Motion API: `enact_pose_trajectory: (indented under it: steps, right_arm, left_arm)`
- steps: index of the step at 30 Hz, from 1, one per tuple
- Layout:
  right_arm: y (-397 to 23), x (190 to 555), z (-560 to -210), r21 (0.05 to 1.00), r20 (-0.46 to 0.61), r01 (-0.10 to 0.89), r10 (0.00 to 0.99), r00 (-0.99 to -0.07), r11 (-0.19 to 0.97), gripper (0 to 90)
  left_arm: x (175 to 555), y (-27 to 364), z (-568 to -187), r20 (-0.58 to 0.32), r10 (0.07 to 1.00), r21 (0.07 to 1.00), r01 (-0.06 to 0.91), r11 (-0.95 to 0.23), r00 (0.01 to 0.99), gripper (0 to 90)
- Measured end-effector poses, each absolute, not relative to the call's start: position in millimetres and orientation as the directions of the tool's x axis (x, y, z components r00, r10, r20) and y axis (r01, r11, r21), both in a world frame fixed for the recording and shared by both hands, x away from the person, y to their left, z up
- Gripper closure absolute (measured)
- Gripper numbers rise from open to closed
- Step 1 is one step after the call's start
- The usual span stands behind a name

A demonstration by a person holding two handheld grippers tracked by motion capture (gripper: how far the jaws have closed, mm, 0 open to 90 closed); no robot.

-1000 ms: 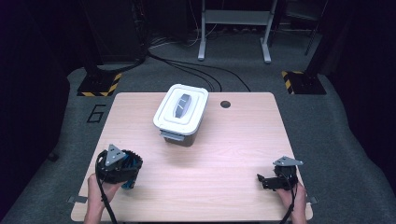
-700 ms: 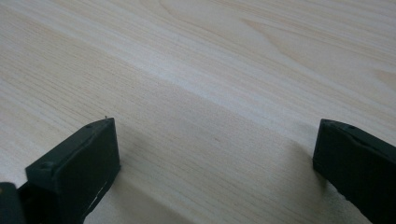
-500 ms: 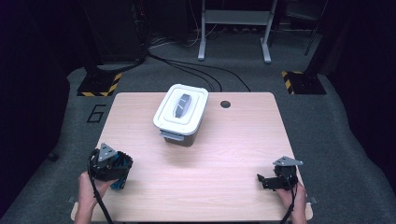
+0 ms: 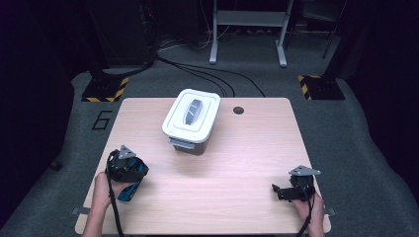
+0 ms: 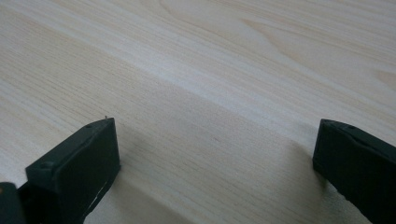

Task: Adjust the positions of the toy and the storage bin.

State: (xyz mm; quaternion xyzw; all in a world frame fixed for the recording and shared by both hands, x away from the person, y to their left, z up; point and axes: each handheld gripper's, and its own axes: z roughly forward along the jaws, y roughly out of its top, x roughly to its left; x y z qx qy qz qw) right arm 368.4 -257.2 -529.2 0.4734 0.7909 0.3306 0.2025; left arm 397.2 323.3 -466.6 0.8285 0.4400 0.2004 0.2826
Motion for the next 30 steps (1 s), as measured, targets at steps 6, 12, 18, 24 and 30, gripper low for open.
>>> enact_pose_trajectory:
  steps: [6, 12, 18, 24, 30]
  right_arm:
    - [-257, 368, -529, 0.715, -0.007, 0.615, 0.883, -0.47, 0.333, 0.0]
    - [-257, 368, -529, 0.715, -0.007, 0.615, 0.883, -0.47, 0.333, 0.0]
    - [-257, 368, -529, 0.715, -0.009, 0.614, 0.882, -0.471, 0.334, 0.0]
    - [-257, 368, -529, 0.715, -0.009, 0.614, 0.882, -0.47, 0.334, 0.0]
    - [-257, 368, -529, 0.715, -0.009, 0.614, 0.882, -0.47, 0.335, 0.0]
  left_arm:
    - [406, 327, -483, 0.044, 0.853, 0.612, 0.66, -0.435, 0.52, 24.9]
    - [414, 330, -491, 0.021, 0.866, 0.594, 0.691, -0.412, 0.499, 24.9]
    - [419, 332, -498, -0.006, 0.878, 0.568, 0.725, -0.39, 0.478, 24.7]
    - [421, 332, -502, -0.006, 0.885, 0.551, 0.74, -0.385, 0.465, 24.6]
    - [420, 335, -507, -0.024, 0.89, 0.556, 0.746, -0.367, 0.455, 24.3]
